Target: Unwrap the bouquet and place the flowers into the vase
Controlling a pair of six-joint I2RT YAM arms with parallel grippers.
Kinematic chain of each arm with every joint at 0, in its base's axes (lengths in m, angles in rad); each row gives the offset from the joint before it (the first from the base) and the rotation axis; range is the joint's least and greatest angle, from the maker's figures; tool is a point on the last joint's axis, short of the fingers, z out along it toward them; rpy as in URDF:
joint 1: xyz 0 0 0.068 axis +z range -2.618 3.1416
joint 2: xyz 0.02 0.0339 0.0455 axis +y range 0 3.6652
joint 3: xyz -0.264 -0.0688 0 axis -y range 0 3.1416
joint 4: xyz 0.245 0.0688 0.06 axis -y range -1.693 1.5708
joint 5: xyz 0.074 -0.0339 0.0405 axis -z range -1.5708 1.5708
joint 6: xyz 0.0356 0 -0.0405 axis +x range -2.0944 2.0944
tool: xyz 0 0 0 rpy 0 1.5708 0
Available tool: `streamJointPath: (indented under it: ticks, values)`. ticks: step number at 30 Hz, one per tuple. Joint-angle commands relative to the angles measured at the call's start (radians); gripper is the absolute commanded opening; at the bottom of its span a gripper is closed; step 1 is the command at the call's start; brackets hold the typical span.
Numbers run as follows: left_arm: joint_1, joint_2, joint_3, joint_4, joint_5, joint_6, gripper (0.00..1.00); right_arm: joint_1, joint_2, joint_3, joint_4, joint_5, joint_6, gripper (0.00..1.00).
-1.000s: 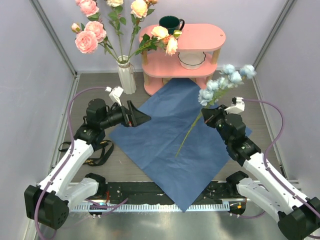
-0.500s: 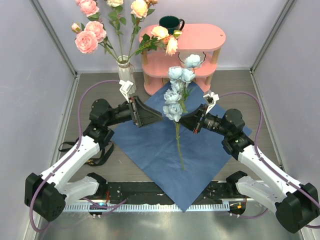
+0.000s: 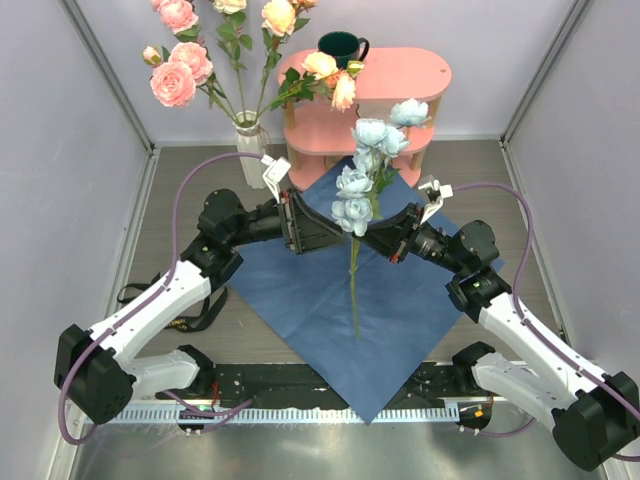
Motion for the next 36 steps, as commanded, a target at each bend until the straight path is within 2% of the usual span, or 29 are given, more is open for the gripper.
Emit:
streamJointPath:
  ticks: [1, 5, 7, 9, 15, 25, 29, 36]
  values:
    - [-0.006, -0.038, 0.018, -0.053, -0.028, 0.092, 0.75, 0.001, -0.016, 0.021, 0.101, 0.073, 0.081, 0.01]
    - [-0.010, -0.033, 0.007, -0.072, -0.025, 0.106, 0.64, 0.003, 0.014, 0.034, 0.170, 0.004, 0.117, 0.01]
    - [-0.013, -0.010, 0.015, -0.070, -0.014, 0.114, 0.54, 0.003, 0.019, 0.035, 0.205, -0.005, 0.147, 0.01]
    - [-0.014, 0.011, 0.021, -0.069, -0.003, 0.114, 0.48, 0.003, 0.024, 0.035, 0.240, -0.017, 0.170, 0.01]
    - [-0.022, 0.062, 0.025, -0.012, 0.057, 0.077, 0.31, 0.003, 0.041, 0.040, 0.257, -0.044, 0.180, 0.01]
    - [-0.049, 0.114, 0.042, 0.048, 0.109, 0.037, 0.22, 0.007, 0.073, 0.044, 0.291, -0.108, 0.174, 0.01]
    - [-0.049, 0.113, 0.041, 0.060, 0.127, 0.033, 0.24, 0.007, 0.068, 0.058, 0.212, -0.126, 0.114, 0.01]
    - [-0.049, 0.122, 0.044, 0.042, 0.135, 0.036, 0.05, 0.010, 0.047, 0.067, 0.182, -0.128, 0.091, 0.01]
